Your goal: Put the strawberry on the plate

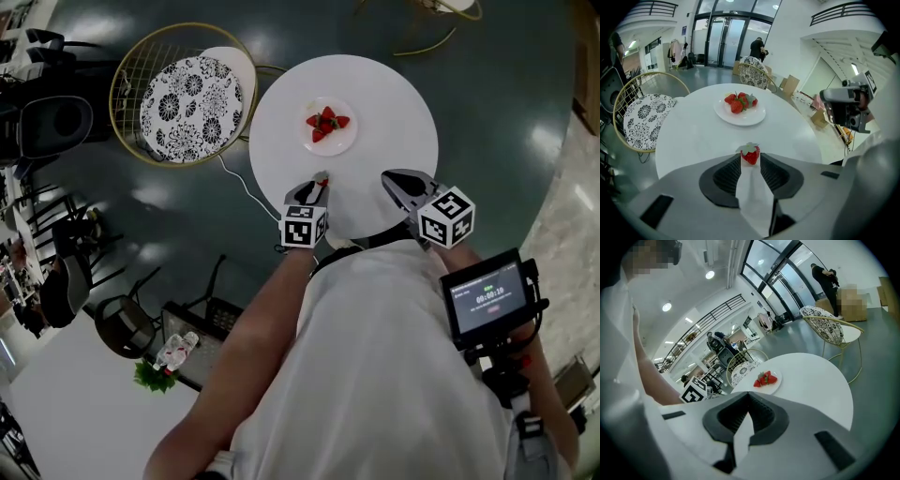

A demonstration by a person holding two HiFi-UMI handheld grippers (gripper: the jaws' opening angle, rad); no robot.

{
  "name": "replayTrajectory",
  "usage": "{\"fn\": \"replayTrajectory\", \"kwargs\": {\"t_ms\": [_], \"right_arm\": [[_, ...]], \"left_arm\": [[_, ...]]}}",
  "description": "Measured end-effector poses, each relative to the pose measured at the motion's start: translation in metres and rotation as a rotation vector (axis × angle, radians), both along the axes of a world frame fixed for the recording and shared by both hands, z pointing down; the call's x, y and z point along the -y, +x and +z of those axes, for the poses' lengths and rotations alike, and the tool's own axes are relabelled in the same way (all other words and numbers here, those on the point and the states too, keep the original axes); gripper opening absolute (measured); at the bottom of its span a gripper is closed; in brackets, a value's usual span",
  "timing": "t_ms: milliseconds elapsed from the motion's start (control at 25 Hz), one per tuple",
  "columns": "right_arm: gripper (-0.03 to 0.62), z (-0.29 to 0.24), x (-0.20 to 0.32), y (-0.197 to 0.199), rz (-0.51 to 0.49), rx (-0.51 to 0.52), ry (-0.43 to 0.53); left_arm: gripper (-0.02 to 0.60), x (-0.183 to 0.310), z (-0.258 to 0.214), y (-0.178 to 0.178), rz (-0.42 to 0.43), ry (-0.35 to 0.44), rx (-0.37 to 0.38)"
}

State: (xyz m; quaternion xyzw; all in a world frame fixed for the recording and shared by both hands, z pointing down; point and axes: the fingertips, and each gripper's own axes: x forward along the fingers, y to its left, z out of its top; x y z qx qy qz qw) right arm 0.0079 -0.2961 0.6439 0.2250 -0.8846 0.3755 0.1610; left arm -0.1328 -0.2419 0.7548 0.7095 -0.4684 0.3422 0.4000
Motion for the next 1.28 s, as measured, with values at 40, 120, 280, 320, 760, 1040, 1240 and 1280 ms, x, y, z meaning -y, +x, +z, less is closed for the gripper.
{"fn": "replayTrajectory", "kwargs": {"t_ms": [40, 120, 280, 320, 760, 1040, 1240, 1280], "right_arm": [[0.006, 0.0, 0.0, 0.001, 0.002, -0.001, -0.001], [0.006, 0.0, 0.001, 0.002, 0.007, -0.003, -0.002], [0.006, 0.001, 0.002, 0.007, 0.017, -0.007, -0.003], [0.006, 0.001, 0.003, 0.008, 0.02, -0.009, -0.002], [0.006, 0.005, 0.002, 0.008, 0.022, -0.006, -0.003], [0.006, 0.004, 0.004, 0.003, 0.019, 0.004, 0.006], [0.006, -0.001, 0.012, 0.006, 0.045, 0.017, 0.011], [0.006, -0.001, 0.014, 0.006, 0.049, 0.019, 0.012]], "left_arm": [[0.109, 0.0, 0.001, 0.0, 0.0, -0.004, 0.002], [0.11, 0.001, 0.003, 0.001, 0.006, -0.014, 0.006], [0.115, 0.005, 0.007, 0.005, 0.012, -0.029, 0.011], [0.115, 0.007, 0.008, 0.005, 0.001, -0.027, 0.005], [0.115, 0.017, 0.008, 0.003, -0.045, -0.023, -0.033], [0.115, 0.027, -0.016, 0.012, -0.04, 0.044, -0.072], [0.115, 0.046, -0.038, 0.018, -0.071, 0.104, -0.134], [0.115, 0.049, -0.04, 0.017, -0.082, 0.11, -0.144]]}}
